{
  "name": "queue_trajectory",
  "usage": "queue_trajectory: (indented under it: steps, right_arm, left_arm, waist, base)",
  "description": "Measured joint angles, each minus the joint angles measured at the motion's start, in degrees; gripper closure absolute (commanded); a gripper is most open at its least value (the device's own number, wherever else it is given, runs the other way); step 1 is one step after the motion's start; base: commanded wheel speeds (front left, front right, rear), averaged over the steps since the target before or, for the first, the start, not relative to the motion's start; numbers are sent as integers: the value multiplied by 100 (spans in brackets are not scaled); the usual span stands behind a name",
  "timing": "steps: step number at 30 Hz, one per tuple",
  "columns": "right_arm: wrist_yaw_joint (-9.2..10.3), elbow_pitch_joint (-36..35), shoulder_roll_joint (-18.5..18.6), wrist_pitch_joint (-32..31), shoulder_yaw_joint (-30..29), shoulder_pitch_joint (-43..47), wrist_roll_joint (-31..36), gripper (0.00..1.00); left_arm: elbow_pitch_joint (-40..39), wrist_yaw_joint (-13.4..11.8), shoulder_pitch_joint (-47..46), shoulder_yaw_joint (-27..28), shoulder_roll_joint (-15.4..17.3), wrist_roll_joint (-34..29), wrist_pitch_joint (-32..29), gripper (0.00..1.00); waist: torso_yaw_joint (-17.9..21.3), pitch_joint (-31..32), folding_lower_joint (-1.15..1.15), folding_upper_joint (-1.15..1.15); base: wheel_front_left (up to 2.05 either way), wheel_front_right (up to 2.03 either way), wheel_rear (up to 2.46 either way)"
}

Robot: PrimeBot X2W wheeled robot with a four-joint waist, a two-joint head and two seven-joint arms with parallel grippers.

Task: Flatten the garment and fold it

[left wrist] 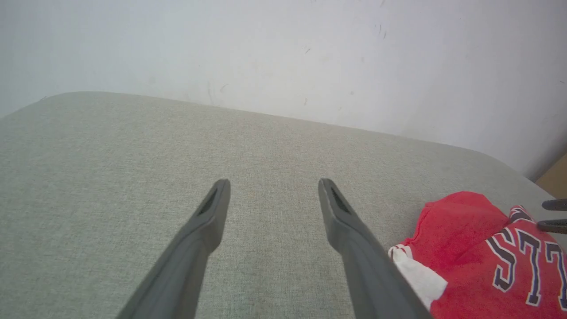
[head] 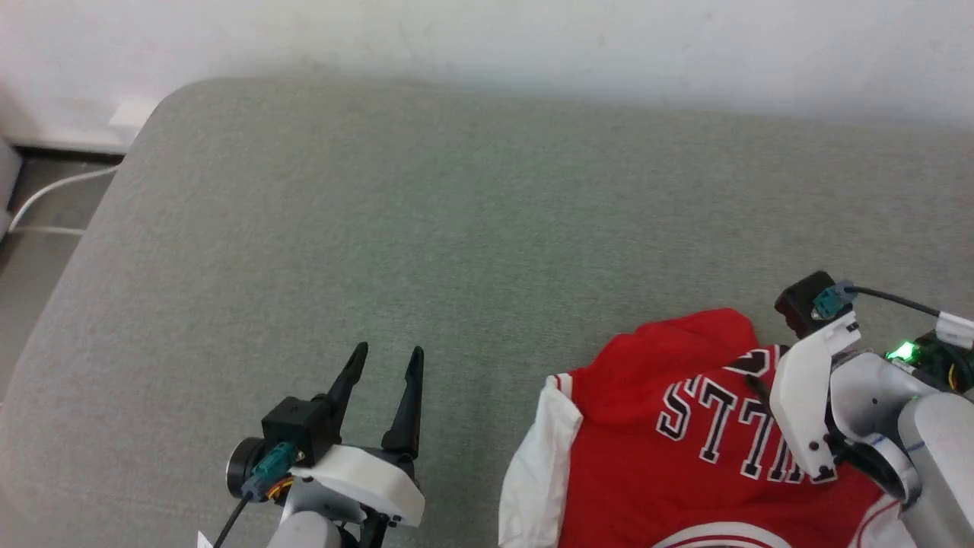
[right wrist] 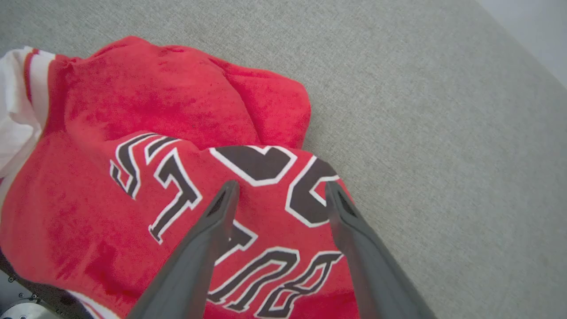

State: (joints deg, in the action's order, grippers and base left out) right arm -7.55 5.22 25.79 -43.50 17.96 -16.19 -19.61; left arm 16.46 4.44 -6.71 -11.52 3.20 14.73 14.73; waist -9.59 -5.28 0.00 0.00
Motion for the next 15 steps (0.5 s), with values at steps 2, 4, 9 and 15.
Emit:
queue_trajectory:
  steps: [2,4,9,15]
  right_arm:
    - [0,349,53,-16,165,-235,4,0]
    - [-1,688,70,-11,281,-430,4,0]
    - [1,1397,146,-16,644,-630,-5,94]
    - [-9,1801,359,610,946,-1244,93,100]
  left_arm:
    - [2,-1,-26,-42,-1,27,0,0]
    - [1,-1,-51,-98,-2,42,0,0]
    - [-4,-27,-80,-207,-8,134,0,0]
    - [-5,-102,-154,-336,-10,267,0,0]
  waist:
    - [-146,-77,0,0]
    - [-286,-158,0,0]
    - [-622,-355,0,0]
    - [-908,-571,1,0]
  base:
    - [0,0,0]
    - [0,0,0]
    - [0,0,0]
    - [0,0,0]
